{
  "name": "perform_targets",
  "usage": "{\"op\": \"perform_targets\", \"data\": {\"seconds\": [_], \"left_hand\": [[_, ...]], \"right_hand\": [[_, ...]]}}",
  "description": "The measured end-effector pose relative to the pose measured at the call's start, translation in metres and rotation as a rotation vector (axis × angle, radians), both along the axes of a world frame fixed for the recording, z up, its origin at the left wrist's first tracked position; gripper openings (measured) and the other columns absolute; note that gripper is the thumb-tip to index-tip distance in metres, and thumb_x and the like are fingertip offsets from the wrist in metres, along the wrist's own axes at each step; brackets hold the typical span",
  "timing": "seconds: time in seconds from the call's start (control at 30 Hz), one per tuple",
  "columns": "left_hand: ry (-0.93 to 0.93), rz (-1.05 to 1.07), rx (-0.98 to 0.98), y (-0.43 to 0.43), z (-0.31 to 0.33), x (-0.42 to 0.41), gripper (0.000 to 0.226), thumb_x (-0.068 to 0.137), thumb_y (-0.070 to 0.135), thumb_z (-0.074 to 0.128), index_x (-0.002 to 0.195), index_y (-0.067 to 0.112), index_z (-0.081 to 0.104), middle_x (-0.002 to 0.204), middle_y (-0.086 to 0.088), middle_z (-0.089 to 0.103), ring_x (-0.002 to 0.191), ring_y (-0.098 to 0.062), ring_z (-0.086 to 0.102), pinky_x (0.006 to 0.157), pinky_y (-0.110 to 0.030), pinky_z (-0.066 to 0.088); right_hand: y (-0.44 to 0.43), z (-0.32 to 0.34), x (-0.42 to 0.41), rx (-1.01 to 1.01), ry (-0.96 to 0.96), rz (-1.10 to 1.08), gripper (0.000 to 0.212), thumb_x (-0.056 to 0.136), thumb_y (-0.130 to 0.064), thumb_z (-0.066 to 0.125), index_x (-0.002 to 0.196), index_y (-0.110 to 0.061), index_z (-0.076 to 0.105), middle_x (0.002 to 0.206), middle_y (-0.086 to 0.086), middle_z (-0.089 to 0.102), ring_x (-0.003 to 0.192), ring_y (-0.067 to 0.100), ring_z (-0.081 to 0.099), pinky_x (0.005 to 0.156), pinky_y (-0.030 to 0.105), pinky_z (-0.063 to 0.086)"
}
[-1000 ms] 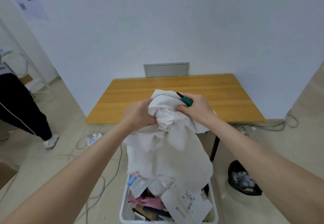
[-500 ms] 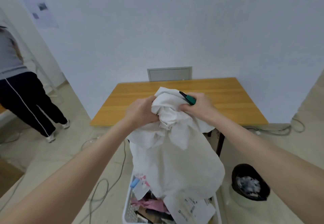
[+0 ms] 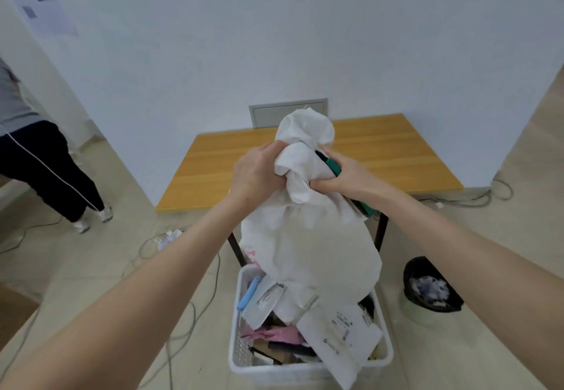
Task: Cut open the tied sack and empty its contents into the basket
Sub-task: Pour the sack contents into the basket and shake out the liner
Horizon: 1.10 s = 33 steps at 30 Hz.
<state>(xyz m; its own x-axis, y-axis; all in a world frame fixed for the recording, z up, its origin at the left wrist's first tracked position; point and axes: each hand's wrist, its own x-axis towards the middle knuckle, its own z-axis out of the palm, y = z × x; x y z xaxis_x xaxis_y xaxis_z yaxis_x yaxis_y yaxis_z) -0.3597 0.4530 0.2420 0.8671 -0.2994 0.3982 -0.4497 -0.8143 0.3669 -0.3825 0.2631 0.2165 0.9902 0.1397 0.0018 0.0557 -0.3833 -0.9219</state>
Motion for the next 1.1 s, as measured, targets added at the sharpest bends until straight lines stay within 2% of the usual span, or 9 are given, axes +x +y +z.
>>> {"op": "perform_targets", "data": {"seconds": [0.1,0.23,0.33,0.47,0.63,0.83,0.97,1.03,1.1], "left_hand": [[0.067,-0.004,-0.198,0.003,-0.005,-0.003,0.033,0.074,0.009,0.063,0.104,0.024,0.062,0.092,0.006,0.065,0.086,-0.019,0.058,0.071,-0.034,0.046],[0.255,-0.073,-0.468,0.006,-0.007,-0.010,0.030,0.076,0.004,0.060,0.091,0.030,0.060,0.079,0.016,0.061,0.077,-0.009,0.058,0.066,-0.022,0.047],[0.382,-0.124,-0.648,0.007,-0.004,-0.016,0.032,0.079,0.000,0.058,0.086,0.030,0.060,0.080,0.012,0.063,0.073,-0.006,0.059,0.060,-0.019,0.050],[0.517,-0.188,-0.801,0.008,-0.004,-0.023,0.034,0.080,-0.006,0.056,0.086,0.027,0.061,0.087,0.006,0.064,0.080,-0.012,0.061,0.060,-0.022,0.051],[0.577,-0.248,-0.693,0.021,-0.015,-0.024,0.049,0.072,-0.006,0.063,0.105,0.028,0.058,0.105,0.005,0.061,0.096,-0.014,0.059,0.072,-0.024,0.049],[0.770,-0.293,-0.458,0.049,-0.031,-0.021,0.089,0.072,0.027,0.076,0.144,0.030,0.025,0.130,0.013,0.046,0.114,-0.008,0.052,0.091,-0.027,0.046],[0.974,-0.311,-0.393,0.065,-0.063,-0.014,0.109,0.055,0.040,0.087,0.144,0.036,0.023,0.135,0.008,0.051,0.119,-0.015,0.054,0.101,-0.039,0.046],[1.043,-0.302,-0.416,0.069,-0.068,-0.014,0.116,0.052,0.041,0.086,0.146,0.036,0.018,0.138,0.007,0.048,0.120,-0.015,0.054,0.101,-0.038,0.046],[1.040,-0.342,-0.396,0.069,-0.069,-0.015,0.107,0.051,0.041,0.083,0.142,0.034,0.028,0.133,0.008,0.053,0.116,-0.013,0.056,0.094,-0.032,0.049]], "right_hand": [[0.015,-0.004,-0.005,-0.013,-0.006,-0.003,0.096,0.073,-0.025,0.080,0.149,-0.034,0.022,0.147,-0.007,0.040,0.131,0.015,0.042,0.108,0.035,0.037],[0.031,-0.009,-0.012,0.005,0.010,0.055,0.119,0.053,-0.035,0.087,0.150,-0.033,0.019,0.141,-0.012,0.041,0.125,0.010,0.042,0.104,0.032,0.039],[0.043,-0.015,-0.017,0.135,-0.024,0.001,0.102,0.059,-0.018,0.090,0.141,-0.032,0.033,0.128,-0.012,0.052,0.115,0.008,0.051,0.094,0.028,0.046],[0.053,-0.022,-0.024,0.244,-0.048,-0.142,0.079,0.060,-0.014,0.089,0.126,-0.029,0.049,0.117,-0.009,0.062,0.108,0.011,0.059,0.089,0.031,0.051],[0.060,-0.028,-0.029,0.286,-0.030,-0.285,0.070,0.061,-0.015,0.087,0.123,-0.022,0.056,0.108,-0.007,0.066,0.101,0.015,0.063,0.082,0.031,0.054],[0.061,-0.043,-0.042,0.215,-0.004,-0.396,0.066,0.066,-0.017,0.085,0.124,-0.023,0.054,0.101,-0.011,0.062,0.095,0.015,0.059,0.064,0.019,0.044],[0.065,-0.061,-0.054,0.202,-0.001,-0.420,0.071,0.064,-0.013,0.085,0.126,-0.022,0.053,0.102,-0.013,0.060,0.099,0.013,0.056,0.072,0.021,0.043],[0.066,-0.070,-0.058,0.197,0.016,-0.421,0.074,0.063,-0.013,0.085,0.129,-0.021,0.053,0.109,-0.009,0.061,0.104,0.015,0.057,0.074,0.022,0.043],[0.065,-0.071,-0.059,0.189,0.009,-0.437,0.077,0.063,-0.014,0.086,0.131,-0.021,0.052,0.112,-0.009,0.061,0.105,0.014,0.056,0.080,0.024,0.043]]}}
